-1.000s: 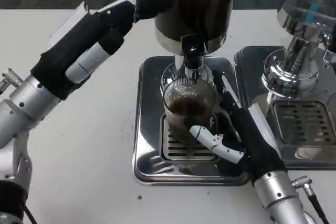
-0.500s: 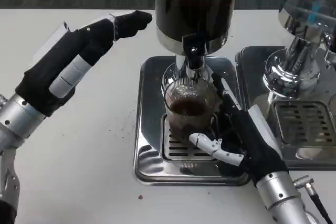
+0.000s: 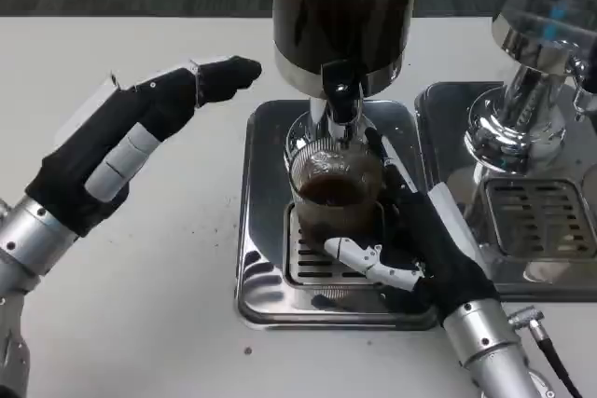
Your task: Grasp the cup under the faucet to collect the drink, then remove the cup.
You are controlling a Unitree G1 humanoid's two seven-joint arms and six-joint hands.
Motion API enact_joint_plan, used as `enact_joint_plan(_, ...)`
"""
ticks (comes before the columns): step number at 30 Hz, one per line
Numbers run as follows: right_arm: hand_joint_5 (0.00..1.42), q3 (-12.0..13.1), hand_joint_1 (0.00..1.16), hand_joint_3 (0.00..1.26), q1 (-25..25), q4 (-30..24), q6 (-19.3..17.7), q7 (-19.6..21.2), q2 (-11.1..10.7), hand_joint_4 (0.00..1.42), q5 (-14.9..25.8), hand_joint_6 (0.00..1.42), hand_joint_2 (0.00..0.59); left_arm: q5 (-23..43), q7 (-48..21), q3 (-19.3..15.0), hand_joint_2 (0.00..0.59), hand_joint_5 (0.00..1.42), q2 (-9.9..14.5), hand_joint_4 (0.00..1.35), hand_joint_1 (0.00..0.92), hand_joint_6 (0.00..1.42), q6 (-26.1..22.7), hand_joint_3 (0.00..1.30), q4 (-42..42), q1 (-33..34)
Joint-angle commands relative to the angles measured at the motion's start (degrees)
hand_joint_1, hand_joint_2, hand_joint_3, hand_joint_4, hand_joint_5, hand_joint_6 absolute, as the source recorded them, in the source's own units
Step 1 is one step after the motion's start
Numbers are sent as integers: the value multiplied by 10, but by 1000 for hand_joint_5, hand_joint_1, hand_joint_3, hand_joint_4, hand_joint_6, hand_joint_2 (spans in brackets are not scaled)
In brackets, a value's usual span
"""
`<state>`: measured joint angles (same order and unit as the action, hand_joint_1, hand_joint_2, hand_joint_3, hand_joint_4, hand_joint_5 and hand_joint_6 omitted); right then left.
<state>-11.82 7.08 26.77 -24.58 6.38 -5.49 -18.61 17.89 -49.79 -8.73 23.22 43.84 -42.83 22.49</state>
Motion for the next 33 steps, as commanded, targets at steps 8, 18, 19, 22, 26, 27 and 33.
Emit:
enact_joint_plan(8, 190, -11, 692, 34, 26, 70, -12, 17, 23, 86, -4, 267, 204, -7, 9, -10, 111, 164, 12, 214, 0, 141, -13, 319, 6, -14)
enact_joint_plan(18, 310, -25, 703, 144, 34, 90, -2, 40, 30, 210, -23, 434, 209, -9, 10, -14, 118, 175, 14, 229, 0, 152, -16, 338, 10, -20)
enact_joint_plan(19, 316, -26, 704, 155, 34, 91, -2, 42, 30, 223, -23, 449, 209, -10, 10, -15, 118, 175, 14, 231, 0, 152, -15, 338, 10, -20)
enact_joint_plan(22, 346, -28, 705, 185, 33, 93, -3, 55, 31, 258, -28, 515, 209, -11, 11, -15, 121, 175, 16, 236, 0, 153, -15, 339, 9, -20)
enact_joint_plan(26, 432, -31, 705, 235, 30, 94, -5, 82, 34, 323, -41, 675, 209, -12, 13, -16, 130, 176, 18, 247, 0, 155, -14, 339, 9, -20)
enact_joint_plan(27, 456, -32, 705, 245, 29, 95, -7, 90, 35, 338, -43, 717, 209, -12, 14, -16, 131, 176, 18, 249, 0, 155, -14, 339, 9, -20)
enact_joint_plan(33, 601, -36, 705, 321, 27, 107, -19, 140, 41, 454, -61, 951, 209, -11, 16, -16, 149, 179, 19, 251, 0, 159, -14, 340, 10, -22)
